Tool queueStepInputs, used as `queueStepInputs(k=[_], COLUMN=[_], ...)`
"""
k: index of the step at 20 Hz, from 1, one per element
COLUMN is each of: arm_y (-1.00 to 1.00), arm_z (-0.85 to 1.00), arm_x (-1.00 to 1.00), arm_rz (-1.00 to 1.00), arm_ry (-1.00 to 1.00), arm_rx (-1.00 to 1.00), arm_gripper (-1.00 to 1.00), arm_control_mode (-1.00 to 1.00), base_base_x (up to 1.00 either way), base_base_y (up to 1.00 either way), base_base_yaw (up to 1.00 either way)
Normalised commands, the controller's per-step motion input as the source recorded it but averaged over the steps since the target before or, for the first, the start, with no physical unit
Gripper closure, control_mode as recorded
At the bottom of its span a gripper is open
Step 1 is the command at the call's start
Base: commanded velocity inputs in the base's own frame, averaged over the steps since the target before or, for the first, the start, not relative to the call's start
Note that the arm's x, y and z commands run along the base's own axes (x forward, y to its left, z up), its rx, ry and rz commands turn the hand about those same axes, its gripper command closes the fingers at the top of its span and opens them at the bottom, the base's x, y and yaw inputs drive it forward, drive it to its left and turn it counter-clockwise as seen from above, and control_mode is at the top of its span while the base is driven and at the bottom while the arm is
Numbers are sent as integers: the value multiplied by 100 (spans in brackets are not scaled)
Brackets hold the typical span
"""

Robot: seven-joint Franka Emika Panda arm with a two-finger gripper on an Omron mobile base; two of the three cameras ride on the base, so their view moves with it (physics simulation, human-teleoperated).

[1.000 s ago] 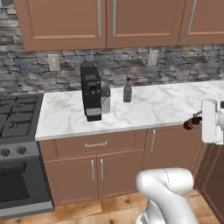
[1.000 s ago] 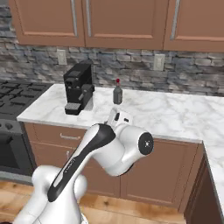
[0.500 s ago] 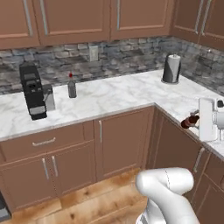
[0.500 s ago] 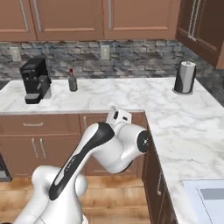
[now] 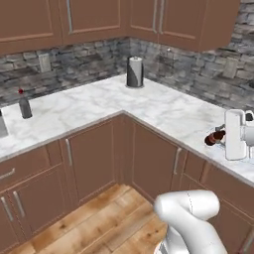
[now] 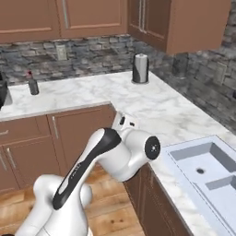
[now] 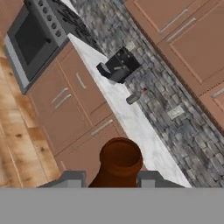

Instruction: Move the drinks to the dining counter.

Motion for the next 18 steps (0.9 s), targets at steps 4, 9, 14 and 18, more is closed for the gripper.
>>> queueStepInputs(k=[4,9,14,18], arm_y=[0,0,0,0], arm_z=[0,0,0,0], arm_x=[0,0,0,0], arm_rz=[0,0,0,0], arm_ry=[0,0,0,0], arm_rx=[0,0,0,0], arm_gripper=[100,100,100,100], arm_control_mode=[100,100,100,100], base_base_x=[-100,-100,-100,-100], base_base_y=[58,50,51,34], base_base_yaw=[-38,-30,-30,-38])
